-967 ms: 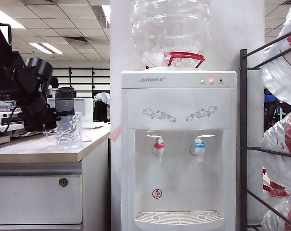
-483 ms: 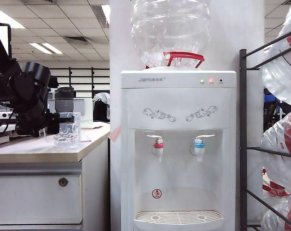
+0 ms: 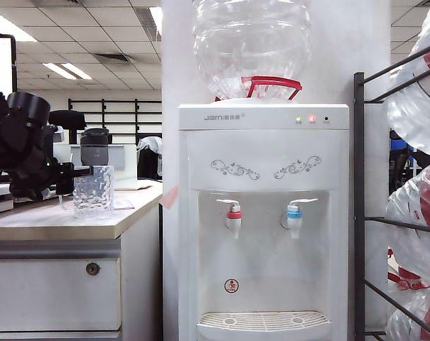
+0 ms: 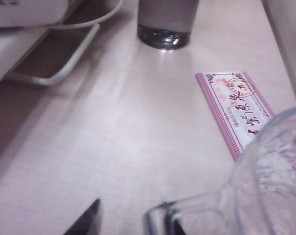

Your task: Pick up the plastic mug from the left desk, go to the cold water outlet of the water dispenser, press the vertical switch to get some water, then put the mug back on the desk.

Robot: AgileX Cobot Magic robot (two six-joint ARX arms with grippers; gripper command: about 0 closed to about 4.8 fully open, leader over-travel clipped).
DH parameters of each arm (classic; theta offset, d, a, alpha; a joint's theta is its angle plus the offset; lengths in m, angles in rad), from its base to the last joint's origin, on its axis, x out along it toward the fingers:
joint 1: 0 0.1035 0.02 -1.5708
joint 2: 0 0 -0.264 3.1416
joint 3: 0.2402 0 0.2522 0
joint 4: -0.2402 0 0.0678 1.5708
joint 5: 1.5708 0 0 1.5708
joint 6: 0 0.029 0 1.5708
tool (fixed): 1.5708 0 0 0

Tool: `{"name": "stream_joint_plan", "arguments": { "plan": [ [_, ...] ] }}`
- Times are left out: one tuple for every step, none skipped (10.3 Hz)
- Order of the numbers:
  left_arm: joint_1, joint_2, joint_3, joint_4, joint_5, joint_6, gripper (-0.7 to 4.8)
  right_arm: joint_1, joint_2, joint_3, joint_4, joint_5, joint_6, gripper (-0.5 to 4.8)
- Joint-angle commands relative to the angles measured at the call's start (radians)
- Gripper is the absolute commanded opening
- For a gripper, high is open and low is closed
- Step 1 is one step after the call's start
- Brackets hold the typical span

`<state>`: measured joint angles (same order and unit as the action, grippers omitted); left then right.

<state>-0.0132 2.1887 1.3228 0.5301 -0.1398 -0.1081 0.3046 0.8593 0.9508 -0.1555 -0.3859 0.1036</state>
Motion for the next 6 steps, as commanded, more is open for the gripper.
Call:
{"name": "stream_joint_plan", "arguments": {
  "plan": [
    [0.000, 0.023, 0.004, 0.072, 0.036, 0.004, 1.53, 0.002, 0.001, 0.004, 0.018, -0.002, -0.003, -0.05],
    [0.000, 0.034, 0.004, 0.083, 0.035, 0.004, 1.44, 0.002, 0.001, 0.004, 0.018, -0.002, -0.003, -0.05],
    [0.001, 0.050, 0.019, 0.140, 0.037, 0.006, 0.13, 0.002, 0.001, 0.004, 0.017, -0.002, -0.003, -0.05],
    [0.001, 0.052, 0.026, 0.133, 0.058, 0.008, -0.08, 0.002, 0.001, 0.004, 0.017, -0.002, -0.003, -0.06],
    [0.001, 0.055, 0.029, 0.140, 0.100, 0.008, -0.08, 0.002, 0.001, 0.002, 0.017, -0.002, -0.003, -0.05],
    [0.001, 0.045, 0.028, 0.130, 0.112, 0.030, -0.08, 0.002, 0.002, 0.001, 0.017, -0.002, -0.003, -0.05]
  ]
}}
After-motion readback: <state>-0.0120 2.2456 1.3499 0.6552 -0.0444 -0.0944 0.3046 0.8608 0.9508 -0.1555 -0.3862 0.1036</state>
